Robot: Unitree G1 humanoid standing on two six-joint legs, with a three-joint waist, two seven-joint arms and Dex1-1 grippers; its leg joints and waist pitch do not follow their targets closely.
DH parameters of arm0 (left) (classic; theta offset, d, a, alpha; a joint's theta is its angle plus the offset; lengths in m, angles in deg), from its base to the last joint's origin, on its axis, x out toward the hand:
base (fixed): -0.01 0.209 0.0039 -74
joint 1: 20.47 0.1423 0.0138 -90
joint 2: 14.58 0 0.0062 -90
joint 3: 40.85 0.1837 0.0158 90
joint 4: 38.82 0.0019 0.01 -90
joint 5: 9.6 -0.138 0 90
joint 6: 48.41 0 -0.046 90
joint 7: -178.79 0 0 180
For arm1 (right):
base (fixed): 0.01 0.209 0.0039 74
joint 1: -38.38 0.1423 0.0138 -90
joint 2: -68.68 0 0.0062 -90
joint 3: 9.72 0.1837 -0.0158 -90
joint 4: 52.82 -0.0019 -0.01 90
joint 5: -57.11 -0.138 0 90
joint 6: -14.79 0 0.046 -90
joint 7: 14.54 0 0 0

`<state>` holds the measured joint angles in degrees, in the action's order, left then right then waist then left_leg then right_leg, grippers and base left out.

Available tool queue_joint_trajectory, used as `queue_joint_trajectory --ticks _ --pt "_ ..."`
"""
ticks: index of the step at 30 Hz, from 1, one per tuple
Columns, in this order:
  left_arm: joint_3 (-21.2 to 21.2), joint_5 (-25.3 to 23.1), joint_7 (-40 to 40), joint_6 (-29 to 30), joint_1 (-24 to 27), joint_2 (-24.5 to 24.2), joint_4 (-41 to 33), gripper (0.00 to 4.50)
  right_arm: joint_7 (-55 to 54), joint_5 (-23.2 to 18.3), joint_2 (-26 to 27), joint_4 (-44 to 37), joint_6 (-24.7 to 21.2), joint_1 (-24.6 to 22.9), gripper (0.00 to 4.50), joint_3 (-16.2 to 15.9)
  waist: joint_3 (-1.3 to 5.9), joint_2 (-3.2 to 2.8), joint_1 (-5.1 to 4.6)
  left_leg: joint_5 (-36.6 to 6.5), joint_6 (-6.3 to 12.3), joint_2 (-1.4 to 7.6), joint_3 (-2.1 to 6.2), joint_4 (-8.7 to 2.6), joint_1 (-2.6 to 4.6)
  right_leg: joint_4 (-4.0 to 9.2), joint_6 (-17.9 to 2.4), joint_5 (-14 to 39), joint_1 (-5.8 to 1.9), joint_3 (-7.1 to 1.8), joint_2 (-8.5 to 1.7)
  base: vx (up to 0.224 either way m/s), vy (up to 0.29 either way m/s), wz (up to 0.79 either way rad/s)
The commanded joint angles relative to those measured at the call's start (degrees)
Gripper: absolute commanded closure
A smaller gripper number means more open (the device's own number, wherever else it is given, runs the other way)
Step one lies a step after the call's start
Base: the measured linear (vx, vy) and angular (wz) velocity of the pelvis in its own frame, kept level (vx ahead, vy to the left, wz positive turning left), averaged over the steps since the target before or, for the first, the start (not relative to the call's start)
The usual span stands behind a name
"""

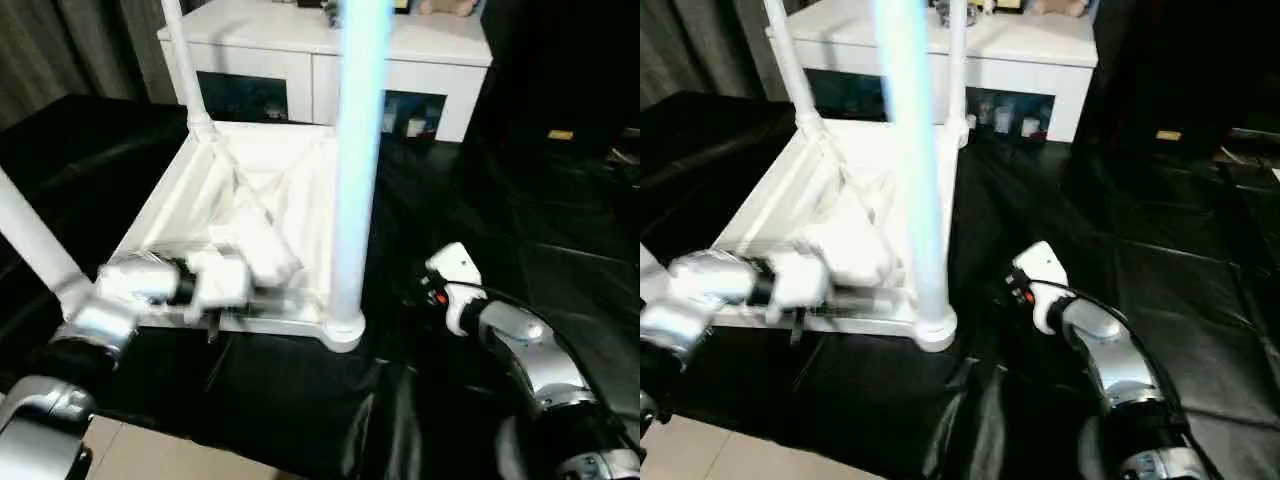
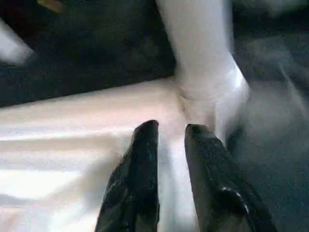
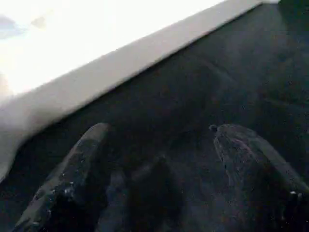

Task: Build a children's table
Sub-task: Rotate leg to tighten

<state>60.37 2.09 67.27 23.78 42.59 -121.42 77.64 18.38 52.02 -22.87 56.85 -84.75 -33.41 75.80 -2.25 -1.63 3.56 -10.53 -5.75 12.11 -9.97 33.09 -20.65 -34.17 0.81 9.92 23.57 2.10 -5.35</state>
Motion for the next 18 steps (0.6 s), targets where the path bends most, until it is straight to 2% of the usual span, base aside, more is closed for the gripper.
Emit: queue_joint_trajectory --ticks 1,2,3,4,5,6,7,8,9,10,11,12,13,14,15,16,17,18 --pt "-2.68 3.65 -3.30 5.62 2.51 0.26 -4.79 3.42 -1.82 -0.96 0.33 -2.61 -1.64 -1.28 0.95 1.41 3.49 0.06 0.27 -11.91 1.89 0.58 -0.83 -3.67 0.22 2.14 -15.73 2.46 -2.98 -1.09 -1.28 0.000 0.000 0.00" --pt "-4.50 3.78 -7.90 8.99 6.16 0.87 -8.95 3.42 -3.84 -1.64 1.44 -5.76 -2.66 -3.06 0.95 2.36 3.60 0.01 0.12 -12.07 1.90 0.60 -0.70 -3.71 0.15 2.15 -15.21 3.30 -3.13 -1.16 -1.29 0.000 0.000 0.00" --pt "-5.43 3.60 -10.55 10.26 8.47 1.32 -11.11 3.42 -5.23 -1.88 2.17 -7.79 -3.26 -4.26 0.95 2.97 3.49 0.59 0.03 -12.00 2.36 0.55 -0.73 -3.71 0.10 2.51 -14.30 4.24 -3.01 -1.19 -1.22 0.000 0.000 0.00" --pt "-5.83 3.50 -11.78 10.63 9.69 1.56 -12.12 3.42 -5.99 -1.93 2.54 -8.83 -3.51 -4.92 0.95 3.26 3.50 0.37 0.09 -11.61 2.30 0.56 -0.61 -3.75 0.04 2.41 -13.94 4.45 -3.08 -1.21 -1.23 0.000 0.000 0.00" --pt "-7.28 3.32 -15.78 11.91 12.84 2.79 -15.08 3.42 -8.36 -1.61 3.48 -11.35 -4.11 -6.54 0.95 4.08 3.25 0.36 0.04 -12.51 2.31 0.40 -0.68 -3.96 0.11 2.95 -12.96 7.35 -2.75 -1.16 -1.06 0.000 0.000 0.00" --pt "-7.28 3.32 -15.78 11.91 12.84 2.79 -15.08 3.42 -8.36 -1.61 3.48 -11.35 -4.11 -6.54 0.95 4.08 3.33 0.28 -0.01 -12.55 1.91 0.56 -0.60 -3.90 0.02 2.74 -12.73 7.25 -2.90 -1.25 -1.17 0.000 0.000 0.00" --pt "-10.07 2.74 -22.96 14.19 17.94 5.71 -20.27 3.42 -12.64 -0.70 5.01 -15.28 -5.10 -9.23 0.95 5.60 3.05 0.04 0.02 -13.94 1.04 0.80 -0.52 -4.22 0.04 2.99 -11.56 9.63 -2.72 -1.33 -1.13 0.000 0.000 0.00" --pt "-12.93 1.99 -29.54 14.30 20.64 9.36 -22.84 3.42 -14.73 -0.58 6.07 -17.54 -5.00 -10.89 0.95 6.60 2.88 0.07 -0.01 -14.34 0.99 0.71 -0.49 -4.27 -0.20 3.30 -11.03 10.29 -2.75 -1.33 -1.24 0.000 0.000 0.00" --pt "-14.77 1.65 -34.10 15.00 22.50 11.73 -25.11 3.42 -16.04 -0.59 6.75 -19.18 -5.08 -12.00 0.95 7.20 2.73 0.26 -0.12 -16.07 0.55 0.91 -0.53 -4.35 -0.32 3.66 -10.16 12.42 -2.73 -1.23 -1.23 0.000 0.000 0.00" --pt "-16.55 1.27 -38.44 15.88 23.98 13.96 -26.85 3.42 -17.11 -0.62 7.36 -20.38 -4.88 -12.93 0.95 7.73 2.75 0.44 -0.10 -16.68 0.63 0.69 -0.64 -4.29 -0.10 4.03 -9.44 14.37 -2.54 -1.17 -1.07 0.000 0.000 0.00" --pt "-18.57 0.75 -43.86 16.14 26.07 17.09 -29.42 3.42 -18.13 -1.01 8.05 -21.49 -5.90 -13.97 0.95 8.31 2.73 -0.15 -0.19 -18.34 0.19 0.69 -0.57 -4.34 0.09 4.26 -8.67 16.11 -2.25 -1.31 -0.91 0.000 0.000 0.00" --pt "-19.05 0.59 -45.20 16.12 26.71 17.96 -30.12 3.42 -18.25 -1.26 8.24 -21.68 -6.09 -14.23 0.95 8.48 2.66 -0.04 -0.21 -18.61 0.07 0.53 -0.44 -4.34 -0.06 4.41 -8.11 16.62 -2.30 -1.25 -0.86 0.000 0.000 0.00" --pt "-19.85 0.25 -47.67 16.29 27.97 19.56 -31.35 3.42 -18.34 -1.64 8.48 -21.97 -6.32 -14.73 0.95 8.67 2.56 0.24 -0.18 -19.46 0.30 0.26 -0.36 -4.46 -0.29 4.73 -6.70 18.96 -2.32 -1.16 -0.85 0.000 0.000 0.00" --pt "-20.13 -0.30 -50.24 16.90 29.87 21.24 -33.20 3.42 -18.26 -1.42 8.25 -22.43 -6.22 -15.52 0.95 8.37 2.71 0.47 -0.10 -19.32 1.89 -0.04 -0.65 -4.12 -0.61 5.07 -5.88 20.92 -2.49 -1.60 -1.64 0.000 0.000 0.00" --pt "-20.02 -0.79 -51.25 16.77 31.13 22.15 -34.23 3.42 -18.08 -1.18 8.03 -22.63 -5.82 -16.05 0.95 8.09 2.85 1.12 0.04 -19.68 1.21 -0.45 -2.38 -2.19 0.81 6.00 -4.73 25.67 -0.89 -3.98 -1.20 0.000 0.000 0.00" --pt "-19.49 -2.12 -54.43 17.07 34.17 24.35 -36.94 3.42 -17.61 -1.46 7.54 -23.48 -5.97 -17.57 0.95 7.88 2.60 1.86 0.59 -20.19 1.85 -0.82 -3.06 -0.49 1.02 7.29 -3.57 32.08 -0.03 -7.27 -1.33 -0.015 0.023 -0.21" --pt "-19.49 -2.12 -54.43 17.07 34.17 24.35 -36.94 3.42 -17.61 -1.46 7.54 -23.48 -5.97 -17.57 0.95 7.88 2.86 2.17 1.21 -20.37 2.56 -1.02 -2.52 0.30 0.82 7.32 -3.41 33.73 -0.78 -8.92 -1.95 -0.008 0.045 -0.39" --pt "-19.27 -3.22 -56.24 17.20 35.83 25.76 -38.48 3.42 -16.48 -2.18 7.14 -24.39 -6.51 -18.71 0.95 7.73 2.43 2.46 1.66 -20.61 3.57 -1.42 -2.30 1.35 0.39 8.19 -3.26 36.76 -0.88 -11.01 -2.49 -0.008 0.045 -0.39"
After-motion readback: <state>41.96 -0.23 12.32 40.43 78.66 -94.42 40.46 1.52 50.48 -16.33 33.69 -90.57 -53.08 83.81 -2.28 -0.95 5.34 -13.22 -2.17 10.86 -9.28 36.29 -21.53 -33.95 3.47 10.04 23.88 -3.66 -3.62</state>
